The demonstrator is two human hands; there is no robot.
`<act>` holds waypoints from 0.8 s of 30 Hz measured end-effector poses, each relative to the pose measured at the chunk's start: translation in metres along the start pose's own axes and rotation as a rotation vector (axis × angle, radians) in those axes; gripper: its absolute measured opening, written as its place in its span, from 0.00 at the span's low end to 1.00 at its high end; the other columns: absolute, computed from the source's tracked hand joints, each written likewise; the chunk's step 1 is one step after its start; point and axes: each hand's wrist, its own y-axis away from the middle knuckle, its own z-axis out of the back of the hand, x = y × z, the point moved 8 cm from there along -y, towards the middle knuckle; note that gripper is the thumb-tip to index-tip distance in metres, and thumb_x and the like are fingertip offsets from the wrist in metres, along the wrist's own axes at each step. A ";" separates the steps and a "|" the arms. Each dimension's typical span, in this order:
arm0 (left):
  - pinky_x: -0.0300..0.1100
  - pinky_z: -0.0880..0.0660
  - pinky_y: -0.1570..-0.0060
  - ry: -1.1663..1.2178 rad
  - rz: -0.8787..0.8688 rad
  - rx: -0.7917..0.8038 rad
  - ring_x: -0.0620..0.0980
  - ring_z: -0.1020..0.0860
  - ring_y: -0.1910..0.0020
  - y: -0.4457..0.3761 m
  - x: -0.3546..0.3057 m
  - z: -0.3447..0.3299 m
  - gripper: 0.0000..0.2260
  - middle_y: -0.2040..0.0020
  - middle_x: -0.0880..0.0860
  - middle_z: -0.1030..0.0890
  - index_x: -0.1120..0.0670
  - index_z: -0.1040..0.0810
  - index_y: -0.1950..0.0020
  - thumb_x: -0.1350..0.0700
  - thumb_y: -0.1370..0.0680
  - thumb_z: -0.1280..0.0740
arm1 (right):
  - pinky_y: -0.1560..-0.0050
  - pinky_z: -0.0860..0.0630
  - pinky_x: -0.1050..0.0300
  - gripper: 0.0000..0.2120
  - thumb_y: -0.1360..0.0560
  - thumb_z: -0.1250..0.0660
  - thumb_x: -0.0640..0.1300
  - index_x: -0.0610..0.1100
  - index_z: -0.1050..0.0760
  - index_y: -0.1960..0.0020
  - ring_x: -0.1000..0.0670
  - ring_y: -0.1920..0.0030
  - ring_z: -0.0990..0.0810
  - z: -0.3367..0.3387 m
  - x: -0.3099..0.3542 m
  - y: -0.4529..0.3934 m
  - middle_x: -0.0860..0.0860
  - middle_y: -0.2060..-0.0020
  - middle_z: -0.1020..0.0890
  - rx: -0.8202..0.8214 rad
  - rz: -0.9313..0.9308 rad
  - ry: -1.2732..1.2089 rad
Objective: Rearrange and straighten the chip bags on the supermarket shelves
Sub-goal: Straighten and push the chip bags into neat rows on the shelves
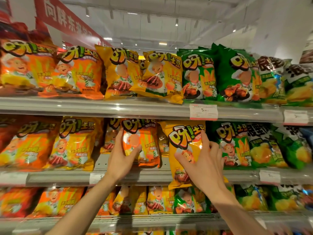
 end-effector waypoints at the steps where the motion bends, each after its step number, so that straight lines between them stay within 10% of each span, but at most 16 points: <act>1: 0.55 0.34 0.28 -0.016 -0.009 -0.016 0.49 0.36 0.24 -0.001 0.001 0.009 0.41 0.21 0.45 0.39 0.38 0.48 0.21 0.36 0.28 0.29 | 0.33 0.37 0.43 0.51 0.31 0.37 0.74 0.52 0.57 0.20 0.42 0.31 0.39 -0.004 0.006 0.001 0.43 0.30 0.37 0.004 0.002 -0.008; 13: 0.41 0.37 0.32 -0.257 -0.087 -0.096 0.46 0.39 0.24 -0.008 0.024 0.101 0.41 0.21 0.44 0.40 0.44 0.49 0.19 0.41 0.25 0.29 | 0.34 0.37 0.45 0.50 0.29 0.35 0.70 0.46 0.53 0.20 0.41 0.32 0.37 -0.079 0.096 -0.003 0.41 0.31 0.36 -0.027 0.025 -0.081; 24: 0.51 0.25 0.40 -0.345 -0.110 -0.075 0.55 0.22 0.38 -0.009 0.029 0.107 0.40 0.22 0.46 0.37 0.41 0.53 0.20 0.34 0.25 0.34 | 0.37 0.32 0.38 0.43 0.27 0.37 0.68 0.38 0.42 0.26 0.33 0.35 0.33 -0.130 0.101 -0.013 0.34 0.33 0.33 -0.081 -0.099 0.072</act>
